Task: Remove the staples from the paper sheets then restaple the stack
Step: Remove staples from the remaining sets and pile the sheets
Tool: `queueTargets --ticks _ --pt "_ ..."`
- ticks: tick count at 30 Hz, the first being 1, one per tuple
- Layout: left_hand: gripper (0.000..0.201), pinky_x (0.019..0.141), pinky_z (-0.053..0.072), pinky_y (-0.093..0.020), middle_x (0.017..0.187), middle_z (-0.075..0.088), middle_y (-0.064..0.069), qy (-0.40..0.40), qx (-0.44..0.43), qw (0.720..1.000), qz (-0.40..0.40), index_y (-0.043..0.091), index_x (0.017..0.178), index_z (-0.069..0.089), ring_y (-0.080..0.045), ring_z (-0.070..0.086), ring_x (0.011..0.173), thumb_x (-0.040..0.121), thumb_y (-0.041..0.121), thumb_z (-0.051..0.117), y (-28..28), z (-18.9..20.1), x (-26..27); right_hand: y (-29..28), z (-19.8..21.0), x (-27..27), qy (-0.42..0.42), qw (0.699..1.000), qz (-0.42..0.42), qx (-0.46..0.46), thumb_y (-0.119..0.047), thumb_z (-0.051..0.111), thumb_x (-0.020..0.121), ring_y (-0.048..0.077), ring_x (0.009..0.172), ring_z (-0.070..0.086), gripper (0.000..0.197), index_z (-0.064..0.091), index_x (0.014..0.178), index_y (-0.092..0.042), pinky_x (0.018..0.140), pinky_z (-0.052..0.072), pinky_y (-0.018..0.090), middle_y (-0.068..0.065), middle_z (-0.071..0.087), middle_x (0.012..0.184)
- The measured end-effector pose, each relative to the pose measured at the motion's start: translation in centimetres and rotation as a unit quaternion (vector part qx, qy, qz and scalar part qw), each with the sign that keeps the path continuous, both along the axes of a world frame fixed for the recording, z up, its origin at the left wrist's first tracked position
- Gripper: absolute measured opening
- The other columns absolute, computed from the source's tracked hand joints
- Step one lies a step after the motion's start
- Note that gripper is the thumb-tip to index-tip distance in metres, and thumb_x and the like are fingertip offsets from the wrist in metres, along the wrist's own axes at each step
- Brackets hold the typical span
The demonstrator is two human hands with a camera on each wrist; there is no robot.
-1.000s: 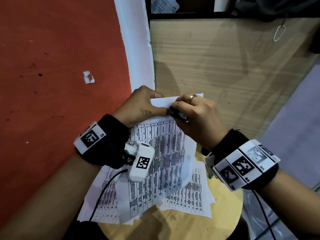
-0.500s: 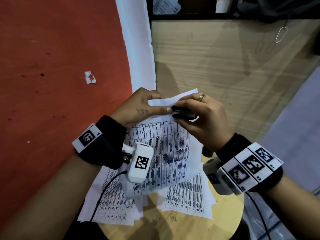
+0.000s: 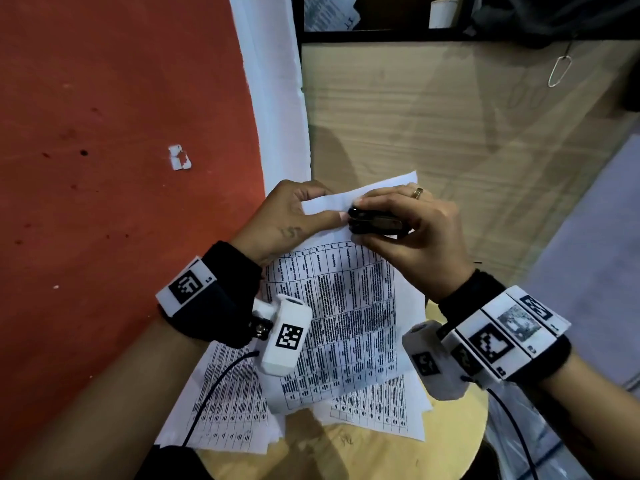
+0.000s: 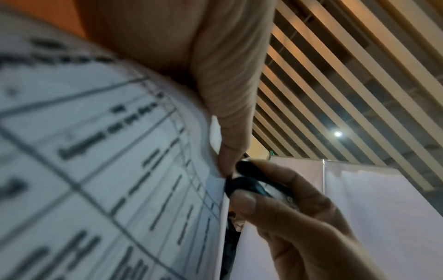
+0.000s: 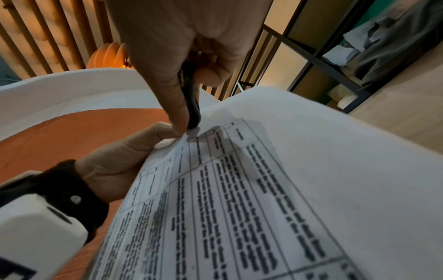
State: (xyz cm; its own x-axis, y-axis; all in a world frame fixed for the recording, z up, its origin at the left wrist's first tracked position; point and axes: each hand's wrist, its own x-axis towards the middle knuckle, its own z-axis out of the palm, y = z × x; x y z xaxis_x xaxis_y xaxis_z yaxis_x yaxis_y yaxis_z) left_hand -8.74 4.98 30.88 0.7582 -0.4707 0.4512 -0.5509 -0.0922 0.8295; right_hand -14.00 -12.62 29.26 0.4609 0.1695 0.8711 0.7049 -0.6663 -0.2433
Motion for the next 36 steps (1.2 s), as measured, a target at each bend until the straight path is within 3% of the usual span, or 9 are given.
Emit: queueTargets --ticks 3,6,8,11,15,23,26,31,36 --pt "0.007 0.067 0.043 -0.017 0.075 0.062 0.003 -0.047 0.02 0.998 0.034 0.016 0.077 0.066 0.002 0.056 0.068 0.078 0.016 0.073 -0.5 -0.4 0.0 0.3 -0.2 0.0 -0.001 1.0 -0.017 0.017 -0.011 0.078 0.065 0.02 0.084 0.065 0.026 0.072 0.09 -0.004 0.079 0.05 0.029 0.002 0.068 0.09" --pt "0.042 0.074 0.049 -0.037 0.079 0.064 -0.006 -0.118 0.043 0.986 0.111 0.005 0.079 0.066 -0.022 0.063 0.076 0.07 0.046 0.061 -0.8 -1.1 0.4 0.5 -0.2 0.2 0.012 0.998 -0.042 0.037 -0.013 0.078 0.066 0.022 0.079 0.066 0.023 0.072 0.087 -0.005 0.073 0.05 0.03 0.007 0.069 0.086" --pt "0.04 0.074 0.05 -0.044 0.072 0.06 0.006 -0.161 0.055 0.973 0.155 0.014 0.073 0.064 -0.028 0.061 0.076 0.067 0.052 0.054 -1.0 -1.4 0.4 0.5 -0.2 0.4 0.031 0.997 -0.054 0.051 -0.016 0.079 0.067 0.02 0.076 0.065 0.022 0.072 0.085 -0.006 0.07 0.049 0.029 0.006 0.068 0.082" --pt "0.03 0.072 0.046 -0.042 0.065 0.05 0.014 -0.188 0.082 0.96 0.188 0.026 0.069 0.059 -0.019 0.051 0.068 0.066 0.053 0.046 -1.7 -1.6 0.0 0.7 -0.6 0.7 0.041 0.994 -0.079 0.055 -0.016 0.079 0.067 0.023 0.073 0.065 0.021 0.071 0.084 -0.007 0.067 0.05 0.032 0.007 0.068 0.08" --pt "0.049 0.077 0.048 -0.043 0.077 0.058 0.008 -0.187 0.101 0.945 0.247 0.013 0.076 0.064 -0.025 0.058 0.079 0.065 0.054 0.039 -1.3 -1.8 0.5 -1.4 -1.1 0.9 0.035 0.981 -0.178 0.07 -0.016 0.074 0.066 0.029 0.078 0.066 0.02 0.07 0.084 -0.007 0.069 0.052 0.037 0.009 0.07 0.081" --pt "0.066 0.084 0.048 -0.046 0.089 0.066 -0.001 -0.142 0.134 0.959 0.203 0.012 0.091 0.071 -0.029 0.063 0.089 0.061 0.065 0.044 0.3 -1.7 2.0 -3.3 -7.2 1.7 0.263 0.941 -0.205 0.053 -0.016 0.082 0.065 0.025 0.092 0.065 0.035 0.071 0.096 -0.006 0.08 0.048 0.03 0.011 0.071 0.096" --pt "0.062 0.08 0.048 -0.046 0.083 0.064 -0.001 -0.147 0.146 0.962 0.178 0.015 0.085 0.071 -0.031 0.062 0.087 0.063 0.067 0.045 0.6 -1.4 2.3 -3.9 -7.3 1.8 0.36 0.918 -0.139 0.097 -0.016 0.084 0.063 0.012 0.084 0.063 0.036 0.068 0.095 -0.011 0.07 0.042 0.009 0.005 0.069 0.1" --pt "0.039 0.071 0.048 -0.043 0.069 0.06 0.007 -0.128 0.126 0.971 0.159 0.028 0.066 0.064 -0.027 0.06 0.072 0.062 0.066 0.056 1.4 -1.4 2.9 -4.8 -5.8 1.7 0.42 0.848 0.095 0.308 -0.01 0.082 0.046 0.01 0.104 0.061 0.046 0.069 0.09 -0.017 0.081 0.05 0.017 -0.004 0.052 0.126" --pt "0.041 0.065 0.04 -0.031 0.063 0.06 0.017 -0.085 0.079 0.984 0.132 0.024 0.068 0.069 -0.007 0.054 0.063 0.056 0.063 0.066 1.6 -1.4 3.0 -4.0 -3.9 0.9 0.482 0.787 0.235 0.304 0.007 0.07 0.051 0.004 0.063 0.065 0.043 0.066 0.09 -0.011 0.049 0.046 0.014 -0.002 0.072 0.085"
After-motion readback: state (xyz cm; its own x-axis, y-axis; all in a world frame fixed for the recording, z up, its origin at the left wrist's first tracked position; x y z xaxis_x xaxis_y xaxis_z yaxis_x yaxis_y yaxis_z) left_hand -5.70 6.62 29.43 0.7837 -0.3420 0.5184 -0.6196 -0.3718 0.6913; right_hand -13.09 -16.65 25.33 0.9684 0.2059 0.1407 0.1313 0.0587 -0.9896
